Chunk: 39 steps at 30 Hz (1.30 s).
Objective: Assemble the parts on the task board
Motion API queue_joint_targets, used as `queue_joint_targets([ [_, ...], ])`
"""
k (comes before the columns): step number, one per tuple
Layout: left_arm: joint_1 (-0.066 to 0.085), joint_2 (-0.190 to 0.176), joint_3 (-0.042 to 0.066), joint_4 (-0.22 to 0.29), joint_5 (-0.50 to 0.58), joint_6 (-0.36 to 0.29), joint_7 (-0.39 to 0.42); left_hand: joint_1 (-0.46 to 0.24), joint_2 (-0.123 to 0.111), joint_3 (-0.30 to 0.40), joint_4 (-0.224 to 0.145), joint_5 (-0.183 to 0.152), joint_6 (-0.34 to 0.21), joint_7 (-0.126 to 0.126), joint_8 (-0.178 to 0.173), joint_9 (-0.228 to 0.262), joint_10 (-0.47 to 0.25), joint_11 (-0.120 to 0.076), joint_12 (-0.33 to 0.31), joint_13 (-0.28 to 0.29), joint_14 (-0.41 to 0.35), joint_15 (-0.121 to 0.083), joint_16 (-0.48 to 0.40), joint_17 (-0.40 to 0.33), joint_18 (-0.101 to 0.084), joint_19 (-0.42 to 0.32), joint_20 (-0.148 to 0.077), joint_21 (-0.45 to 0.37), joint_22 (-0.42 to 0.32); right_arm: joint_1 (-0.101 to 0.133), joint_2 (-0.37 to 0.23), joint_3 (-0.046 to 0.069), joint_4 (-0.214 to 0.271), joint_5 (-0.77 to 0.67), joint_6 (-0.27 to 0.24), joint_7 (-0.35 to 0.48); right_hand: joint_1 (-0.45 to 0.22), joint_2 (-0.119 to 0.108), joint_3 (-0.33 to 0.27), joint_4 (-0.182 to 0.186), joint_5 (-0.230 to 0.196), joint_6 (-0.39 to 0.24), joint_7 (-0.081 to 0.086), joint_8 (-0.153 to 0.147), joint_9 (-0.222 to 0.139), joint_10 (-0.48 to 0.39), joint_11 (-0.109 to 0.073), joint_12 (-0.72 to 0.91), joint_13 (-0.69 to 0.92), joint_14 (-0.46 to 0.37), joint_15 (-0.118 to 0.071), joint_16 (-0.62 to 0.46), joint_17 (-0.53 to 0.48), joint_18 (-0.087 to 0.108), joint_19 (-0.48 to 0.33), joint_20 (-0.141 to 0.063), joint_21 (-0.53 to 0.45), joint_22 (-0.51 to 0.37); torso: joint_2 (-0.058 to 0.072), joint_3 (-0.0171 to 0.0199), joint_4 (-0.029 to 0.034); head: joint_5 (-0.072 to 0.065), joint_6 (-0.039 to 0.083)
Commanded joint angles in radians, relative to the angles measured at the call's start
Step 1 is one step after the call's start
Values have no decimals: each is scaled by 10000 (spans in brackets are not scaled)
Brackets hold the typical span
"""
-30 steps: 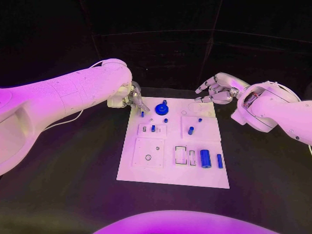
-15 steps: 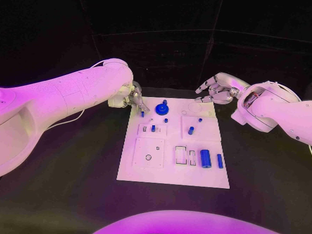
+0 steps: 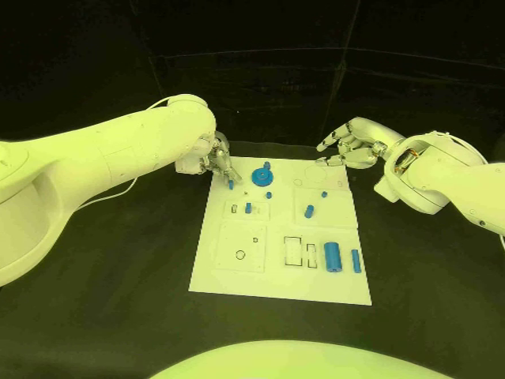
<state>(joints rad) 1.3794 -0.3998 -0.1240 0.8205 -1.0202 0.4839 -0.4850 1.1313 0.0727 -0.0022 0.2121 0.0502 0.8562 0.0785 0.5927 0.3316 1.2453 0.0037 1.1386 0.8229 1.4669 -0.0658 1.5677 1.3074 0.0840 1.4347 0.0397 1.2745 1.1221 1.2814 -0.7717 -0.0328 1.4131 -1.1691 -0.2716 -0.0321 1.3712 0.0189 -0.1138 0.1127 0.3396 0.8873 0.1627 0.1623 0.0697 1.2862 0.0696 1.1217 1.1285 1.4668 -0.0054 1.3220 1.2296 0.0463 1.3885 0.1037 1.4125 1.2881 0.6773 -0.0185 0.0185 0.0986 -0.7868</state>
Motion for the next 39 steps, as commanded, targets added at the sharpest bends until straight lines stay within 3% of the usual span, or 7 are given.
queue_joint_targets([
  [1,12,30,6,-26,-51,198,-18,134,-1,5,-57,-18,72,29,68,-10,-73,3,38,-11,999,31,-41,2463,55,-6,43,47,14,21,11,7,9,6,43,52,-12,10,-24,16,7,-24,-66,64,-10,-28,-36,-50,-4,323,-54,-49,-4,191,-1,-44,-53,-7,7,-1,-3,1,-6],
  [20,-9,81,5,-88,-51,305,-23,368,107,63,-256,-17,161,6,108,-21,-54,-18,60,8,1001,20,-37,2473,51,-3,35,60,43,21,29,7,-3,6,56,55,-12,10,-24,16,7,-24,-66,64,-10,-28,-36,-50,-4,323,-54,-49,-4,191,-1,-44,-53,-7,2,0,2,-5,-46],
  [30,-13,66,5,-59,-51,-66,231,1965,910,1434,-1539,-8,139,-169,208,15,-71,-181,10,5,1004,-109,-32,2485,68,-24,-63,18,5,21,41,7,-18,6,58,59,7,30,-22,23,21,-21,-67,71,-9,-25,-37,-45,-1,325,-56,-52,-3,192,-1,-46,-57,-11,0,-2,-1,-8,-55],
  [33,-15,53,5,-50,-46,-231,378,2065,947,1863,-1805,-10,99,-145,299,87,-75,-160,-31,-27,1004,-99,-32,2486,67,-32,-81,-3,-16,21,44,7,-24,6,59,61,12,33,-22,24,26,-20,-67,73,-8,-26,-37,-46,-3,324,-56,-57,-9,190,3,-46,-55,-5,1,1,3,-7,-56],
  [39,-16,-42,6,42,276,-485,542,1588,736,2900,-2134,-33,-30,-132,597,330,-64,-134,-118,-137,994,-77,-52,2440,74,-48,-57,-64,-67,21,39,7,-31,6,78,59,15,35,-21,24,30,-20,-68,74,-8,-27,-37,-47,-4,324,-56,-58,-10,191,2,-46,-56,-7,1,0,9,-4,-79],
])
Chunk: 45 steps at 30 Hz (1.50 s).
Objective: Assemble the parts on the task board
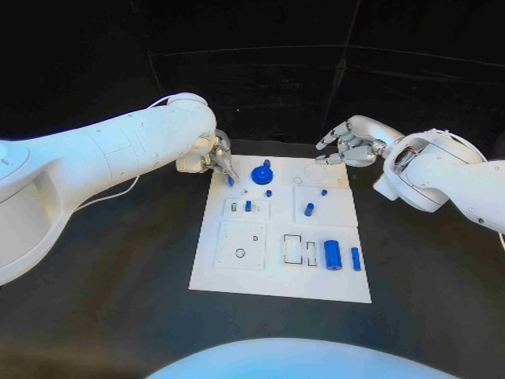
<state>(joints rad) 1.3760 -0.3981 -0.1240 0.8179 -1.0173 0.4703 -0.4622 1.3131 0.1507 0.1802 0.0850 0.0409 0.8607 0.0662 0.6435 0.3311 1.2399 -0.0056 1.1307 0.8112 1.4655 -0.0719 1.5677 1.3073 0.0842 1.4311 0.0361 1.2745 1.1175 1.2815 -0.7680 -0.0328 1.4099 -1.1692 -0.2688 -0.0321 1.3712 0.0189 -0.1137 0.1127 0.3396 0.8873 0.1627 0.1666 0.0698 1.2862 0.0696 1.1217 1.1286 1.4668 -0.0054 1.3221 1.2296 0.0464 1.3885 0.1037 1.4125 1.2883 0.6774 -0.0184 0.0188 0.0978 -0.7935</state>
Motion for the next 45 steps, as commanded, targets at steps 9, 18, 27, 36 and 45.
queue_joint_targets([
  [9,55,-638,13,842,726,-751,144,-819,-293,1900,-971,75,-170,-28,387,567,33,-65,-43,-50,1003,-20,-62,2417,83,-14,-26,-114,-57,21,-17,7,-18,6,67,55,19,37,-21,24,36,-19,-68,33,-9,-28,-37,-48,-6,324,-57,-60,-11,191,1,-46,-58,-12,-21,8,50,10,-31],
  [18,101,-1544,10,2380,843,-1420,-204,-1302,-515,2600,-1003,72,-295,-57,725,813,73,-91,-19,-53,999,-40,-70,2398,87,-4,-45,-147,-70,21,-36,7,-51,6,79,54,19,37,-21,24,36,-19,-68,33,-9,-28,-37,-48,-6,324,-57,-60,-11,191,1,-46,-58,-12,-56,-5,134,5,-58],
  [27,36,-2337,-19,3875,290,-2146,-68,-1421,-744,3083,-1138,73,-392,-73,904,940,70,-108,-37,-92,1001,-53,-68,2403,82,16,-59,-141,-38,21,-62,6,-54,6,83,57,19,37,-21,24,36,-19,-68,33,-9,-28,-37,-48,-6,324,-57,-60,-11,191,1,-46,-58,-12,-64,-14,157,34,-42],
  [36,-58,-2590,-55,4408,-297,-2636,180,-1223,-1273,3694,-1583,79,-506,-64,1033,1033,45,-108,-169,-272,1013,-43,-46,2453,69,40,-55,-112,31,20,-60,6,-64,6,97,62,19,37,-21,24,36,-19,-68,33,-9,-28,-37,-48,-6,324,-57,-60,-11,191,1,-46,-58,-12,-53,-2,117,78,-45],
  [45,-132,-2691,-73,4692,-390,-2860,268,-1163,-1506,3990,-1781,97,-549,-47,1083,1064,52,-94,-272,-425,1013,-22,-45,2454,64,48,-33,-105,55,20,-64,6,-67,6,100,66,29,41,-26,30,61,-18,-68,38,-8,-30,-38,-50,-9,325,-57,-61,-8,192,-1,-47,-63,-18,-43,6,118,61,-78],
])
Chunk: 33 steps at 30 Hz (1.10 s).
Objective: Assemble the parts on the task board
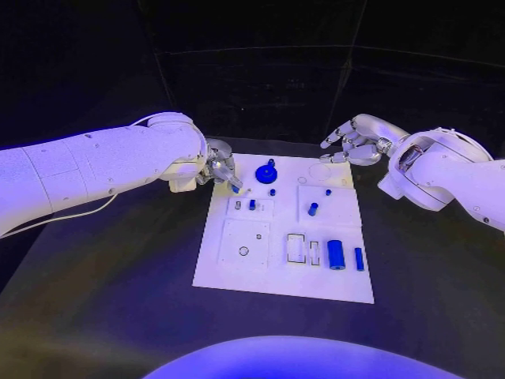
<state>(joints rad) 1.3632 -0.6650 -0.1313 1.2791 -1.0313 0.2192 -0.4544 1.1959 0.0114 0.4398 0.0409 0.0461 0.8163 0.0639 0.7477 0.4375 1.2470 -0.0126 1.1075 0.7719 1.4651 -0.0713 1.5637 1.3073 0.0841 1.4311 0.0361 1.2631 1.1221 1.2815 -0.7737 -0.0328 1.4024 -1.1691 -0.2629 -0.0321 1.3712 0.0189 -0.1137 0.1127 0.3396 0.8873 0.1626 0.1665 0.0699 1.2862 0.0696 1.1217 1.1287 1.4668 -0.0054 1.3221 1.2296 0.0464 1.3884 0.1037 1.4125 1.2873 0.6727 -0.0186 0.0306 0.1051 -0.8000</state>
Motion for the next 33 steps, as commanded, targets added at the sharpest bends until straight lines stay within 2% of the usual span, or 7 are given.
queue_joint_targets([
  [1,-15,-35,-2,113,-254,-360,188,18,-157,1438,-1378,52,-113,-20,47,4,-14,-21,-52,-48,1017,-25,-5,2455,65,48,-29,8,10,20,-8,6,8,6,41,65,29,41,-26,30,61,-18,-68,39,-9,-30,-38,-50,-10,326,-57,-61,-8,192,-1,-48,-63,-9,5,9,-1,-13,-26],
  [20,-310,-368,-30,748,-259,-585,-8,-54,-174,1599,-1359,99,-79,-11,96,23,67,-13,-30,-17,1011,-13,-19,2423,66,53,-15,9,18,20,-24,5,14,6,44,66,29,41,-26,30,61,-18,-68,39,-9,-30,-38,-50,-10,326,-57,-61,-8,192,-1,-48,-63,-9,0,1,10,-14,-87],
  [33,-385,-432,-37,892,-241,-594,-94,-63,-186,1642,-1366,116,-71,-11,107,28,80,-14,-35,-29,1009,-14,-22,2416,67,54,-14,8,18,19,-14,5,2,6,49,71,29,41,-26,30,61,-18,-68,39,-9,-30,-38,-50,-10,326,-57,-61,-8,192,-1,-48,-63,-9,2,5,2,14,-116],
])
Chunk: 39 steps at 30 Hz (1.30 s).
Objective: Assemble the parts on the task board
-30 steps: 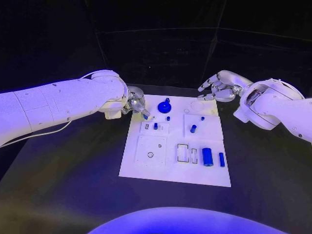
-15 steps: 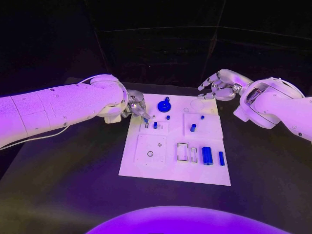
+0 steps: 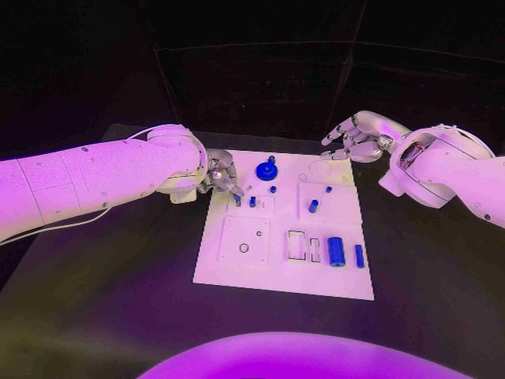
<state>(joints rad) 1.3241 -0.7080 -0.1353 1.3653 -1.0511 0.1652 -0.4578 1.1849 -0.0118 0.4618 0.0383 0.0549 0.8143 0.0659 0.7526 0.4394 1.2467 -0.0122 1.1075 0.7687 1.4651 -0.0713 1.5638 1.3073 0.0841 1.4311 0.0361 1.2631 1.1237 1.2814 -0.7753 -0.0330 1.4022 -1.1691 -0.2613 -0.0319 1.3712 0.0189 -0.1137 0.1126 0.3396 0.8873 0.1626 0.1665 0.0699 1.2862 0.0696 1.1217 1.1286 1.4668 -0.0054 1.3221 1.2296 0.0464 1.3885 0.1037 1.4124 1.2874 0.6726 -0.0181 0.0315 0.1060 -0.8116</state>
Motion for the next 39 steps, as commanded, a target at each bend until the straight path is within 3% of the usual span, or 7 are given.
queue_joint_targets([
  [1,1,2,3,28,-41,-34,-68,47,47,1422,-1340,27,-51,-30,58,9,83,-19,-35,3,1010,-14,-22,2416,67,54,-14,8,1,20,2,6,3,6,34,69,29,41,-26,30,61,-18,-68,39,-9,-30,-38,-50,-10,326,-57,-61,-8,192,-1,-48,-63,-10,2,0,-7,6,-3],
  [39,-72,50,-111,-37,102,581,-163,9,21,1488,-1338,40,-36,-32,79,17,93,-18,-58,-34,1003,-14,-35,2387,78,41,-11,-26,-44,20,-5,6,-28,6,43,78,33,58,-34,50,84,-15,-69,48,-8,-24,-39,-40,-4,330,-58,-59,2,190,7,-49,-62,-4,0,6,-10,32,-87],
])
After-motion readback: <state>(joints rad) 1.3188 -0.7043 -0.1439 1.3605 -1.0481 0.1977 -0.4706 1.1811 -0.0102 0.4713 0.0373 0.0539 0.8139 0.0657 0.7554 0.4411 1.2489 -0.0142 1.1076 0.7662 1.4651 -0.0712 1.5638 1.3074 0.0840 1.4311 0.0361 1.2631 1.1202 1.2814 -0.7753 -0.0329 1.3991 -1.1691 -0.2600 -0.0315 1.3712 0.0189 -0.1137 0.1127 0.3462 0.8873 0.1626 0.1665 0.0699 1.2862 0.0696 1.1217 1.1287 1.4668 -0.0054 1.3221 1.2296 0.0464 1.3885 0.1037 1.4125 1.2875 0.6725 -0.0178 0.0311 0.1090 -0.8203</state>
